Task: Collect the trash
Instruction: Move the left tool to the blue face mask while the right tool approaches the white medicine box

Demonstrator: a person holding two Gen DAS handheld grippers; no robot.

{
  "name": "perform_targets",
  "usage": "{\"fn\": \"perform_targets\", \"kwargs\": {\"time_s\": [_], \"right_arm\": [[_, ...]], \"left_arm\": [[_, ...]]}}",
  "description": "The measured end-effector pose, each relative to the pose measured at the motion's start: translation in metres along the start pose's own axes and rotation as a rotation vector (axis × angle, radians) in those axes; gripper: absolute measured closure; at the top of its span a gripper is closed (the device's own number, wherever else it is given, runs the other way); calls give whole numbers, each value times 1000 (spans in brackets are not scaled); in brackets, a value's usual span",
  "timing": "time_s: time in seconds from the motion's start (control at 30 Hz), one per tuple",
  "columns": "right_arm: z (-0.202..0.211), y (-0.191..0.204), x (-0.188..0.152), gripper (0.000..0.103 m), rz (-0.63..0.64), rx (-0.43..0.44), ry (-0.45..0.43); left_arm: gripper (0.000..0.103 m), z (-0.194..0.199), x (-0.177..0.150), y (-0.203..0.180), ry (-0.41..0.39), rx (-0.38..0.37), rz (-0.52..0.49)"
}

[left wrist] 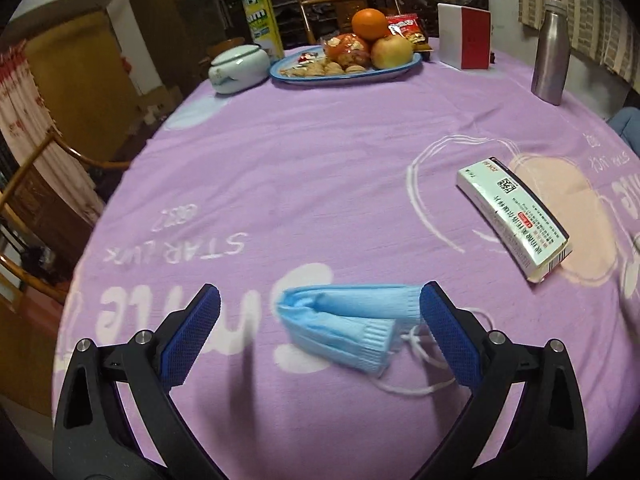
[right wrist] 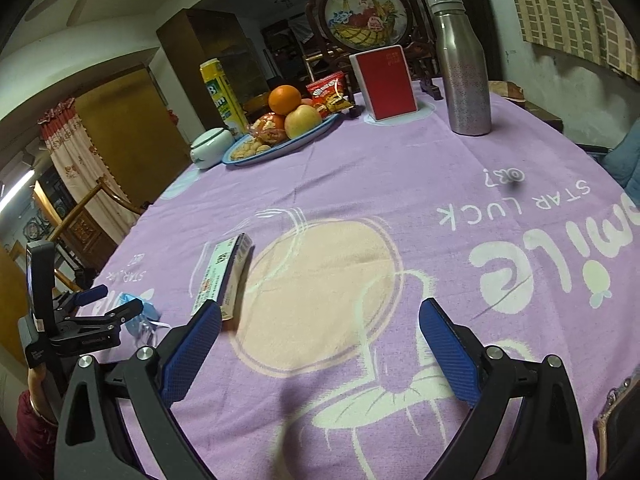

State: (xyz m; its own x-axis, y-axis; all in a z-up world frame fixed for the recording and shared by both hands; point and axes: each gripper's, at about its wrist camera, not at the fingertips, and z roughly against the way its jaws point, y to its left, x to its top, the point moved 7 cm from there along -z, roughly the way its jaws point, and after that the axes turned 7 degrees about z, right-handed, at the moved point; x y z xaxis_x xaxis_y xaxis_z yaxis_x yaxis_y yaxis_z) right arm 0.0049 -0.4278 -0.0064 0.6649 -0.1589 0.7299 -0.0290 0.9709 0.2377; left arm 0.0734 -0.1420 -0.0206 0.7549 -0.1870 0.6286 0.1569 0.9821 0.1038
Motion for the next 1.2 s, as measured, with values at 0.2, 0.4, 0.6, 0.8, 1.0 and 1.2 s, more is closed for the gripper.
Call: {"fn": "perform_targets", "kwargs": {"time_s": [0.2,0.4,0.6,0.8,1.0,1.2], "right_arm": [[-18,23,1,6,127,-53,73],[-47,68,16,6,201,12,158],[-87,103,15,6,349,-37,239],[-107,97,13,6,377,-92,270],[-112,64,19,6,307,-164,274],[-111,62,20,5,309,-173,250]], "left_arm": [[6,-26,-6,-9,110,-16,0],[6,-34,-6,1,155,-137,71],[6,-34,-6,0,157,-147,47],[6,-33,-7,2,157,-146,46],[6,-33,-7,1,158,-146,46],[6,-33,-7,1,158,-146,47]]}}
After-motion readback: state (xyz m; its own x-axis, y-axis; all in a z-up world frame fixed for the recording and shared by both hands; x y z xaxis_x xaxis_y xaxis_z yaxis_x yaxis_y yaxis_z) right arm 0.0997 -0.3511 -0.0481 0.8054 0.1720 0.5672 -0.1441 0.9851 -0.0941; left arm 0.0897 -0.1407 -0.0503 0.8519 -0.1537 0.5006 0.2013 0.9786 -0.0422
